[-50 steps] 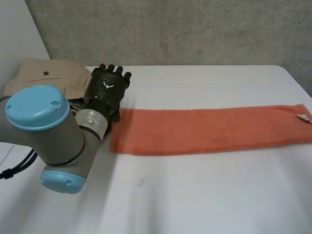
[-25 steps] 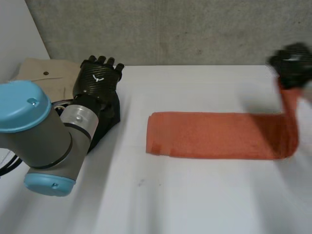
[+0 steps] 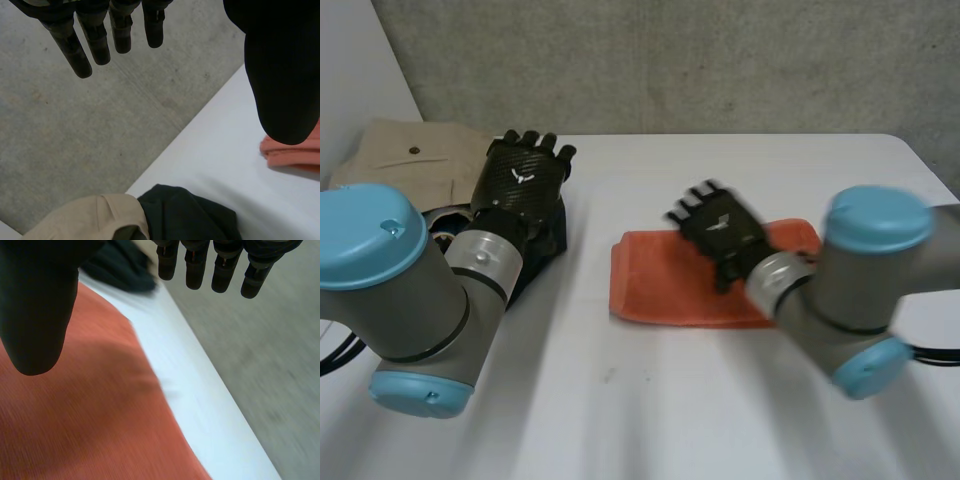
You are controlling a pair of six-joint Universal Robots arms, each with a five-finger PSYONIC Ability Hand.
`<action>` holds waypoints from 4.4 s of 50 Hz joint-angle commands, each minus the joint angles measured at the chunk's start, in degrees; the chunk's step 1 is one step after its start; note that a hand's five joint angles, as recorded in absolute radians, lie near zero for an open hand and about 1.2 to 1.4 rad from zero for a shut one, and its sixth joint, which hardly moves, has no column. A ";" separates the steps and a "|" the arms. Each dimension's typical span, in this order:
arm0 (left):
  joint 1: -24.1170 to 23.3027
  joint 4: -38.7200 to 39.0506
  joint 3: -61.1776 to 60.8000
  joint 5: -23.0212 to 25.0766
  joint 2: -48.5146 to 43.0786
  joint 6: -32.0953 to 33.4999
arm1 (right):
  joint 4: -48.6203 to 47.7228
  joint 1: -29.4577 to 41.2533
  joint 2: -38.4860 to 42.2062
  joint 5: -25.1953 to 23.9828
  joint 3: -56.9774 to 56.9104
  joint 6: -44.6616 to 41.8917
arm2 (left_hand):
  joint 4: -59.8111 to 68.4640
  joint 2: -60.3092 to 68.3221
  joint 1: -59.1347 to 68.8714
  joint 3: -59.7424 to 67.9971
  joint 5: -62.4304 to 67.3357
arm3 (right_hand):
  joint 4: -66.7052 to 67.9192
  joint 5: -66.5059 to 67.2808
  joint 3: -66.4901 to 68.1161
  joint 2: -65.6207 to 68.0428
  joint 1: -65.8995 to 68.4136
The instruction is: Fold the laundry.
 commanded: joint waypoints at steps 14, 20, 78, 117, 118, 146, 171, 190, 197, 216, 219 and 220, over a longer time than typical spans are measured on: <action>-1.83 1.30 -0.19 -0.04 -0.31 0.10 | 3.56 -25.92 -0.29 -2.58 14.00 -8.79 | -1.64 -1.68 -0.99 -2.05 -2.77 | 68.22 67.33 68.10 67.93 67.31; -1.83 1.30 0.08 -0.04 0.66 0.10 | -5.94 -20.13 -8.54 -1.96 11.28 0.08 | -1.64 -1.68 -0.99 -2.05 -2.77 | 68.22 67.33 68.10 67.93 67.31; -12.90 -22.42 29.70 -9.19 -31.34 -10.10 | 17.09 -6.84 11.49 0.15 -11.58 22.60 | 0.76 0.72 1.41 0.35 -0.37 | -1.78 -2.67 -1.90 -2.07 -2.69; -8.42 -24.71 32.42 32.39 -15.16 -14.41 | 0.65 -5.97 4.35 -1.35 6.89 37.62 | -0.59 -0.63 0.07 -1.00 -1.72 | -1.78 -2.67 -1.90 -2.07 -2.69; -8.33 -24.71 32.42 32.47 -15.16 -14.41 | 0.65 -5.88 5.06 -1.26 6.53 37.53 | -0.59 -0.63 0.07 -1.00 -1.72 | -1.78 -2.67 -1.90 -2.07 -2.69; -8.60 -24.45 31.19 32.21 -14.64 -14.41 | -5.95 -13.34 14.11 7.62 -12.79 30.32 | -0.59 -0.63 0.07 -1.00 -1.72 | 68.22 67.33 68.10 67.93 67.31; -9.30 -24.62 29.08 32.12 -12.44 -14.49 | 16.56 -35.32 43.56 4.19 -66.33 27.25 | -0.59 -0.63 0.07 -1.00 -1.72 | 68.22 67.33 68.10 67.93 67.31; -9.39 -24.45 28.90 32.04 -11.56 -14.67 | 14.63 -37.52 37.87 15.35 -59.76 6.78 | -0.42 -0.46 0.24 -0.83 -1.55 | -1.78 -2.67 -1.90 -2.07 -2.69; -8.51 -24.01 29.34 29.85 -10.24 -14.85 | -1.00 -37.25 17.84 8.96 -33.85 3.43 | -0.08 -0.12 0.57 -0.49 -1.21 | -1.78 -2.67 -1.90 -2.07 -2.69; 17.49 -14.87 31.45 2.15 -15.77 10.36 | -6.30 -24.07 -11.63 -7.24 11.44 0.35 | -1.26 -1.30 -0.60 -1.67 -2.39 | -1.78 -2.67 -1.90 -2.07 -2.69; 23.47 -12.06 32.24 2.15 -20.43 17.05 | -4.80 -23.11 -11.72 -7.15 13.64 -1.14 | -1.26 -1.30 -0.60 -1.67 -2.39 | -1.78 -2.67 -1.90 -2.07 -2.69; 24.70 -11.27 32.59 2.24 -21.74 18.10 | -4.54 -23.02 -11.72 -7.15 14.08 -1.32 | -1.26 -1.30 -0.60 -1.67 -2.39 | -1.78 -2.67 -1.90 -2.07 -2.69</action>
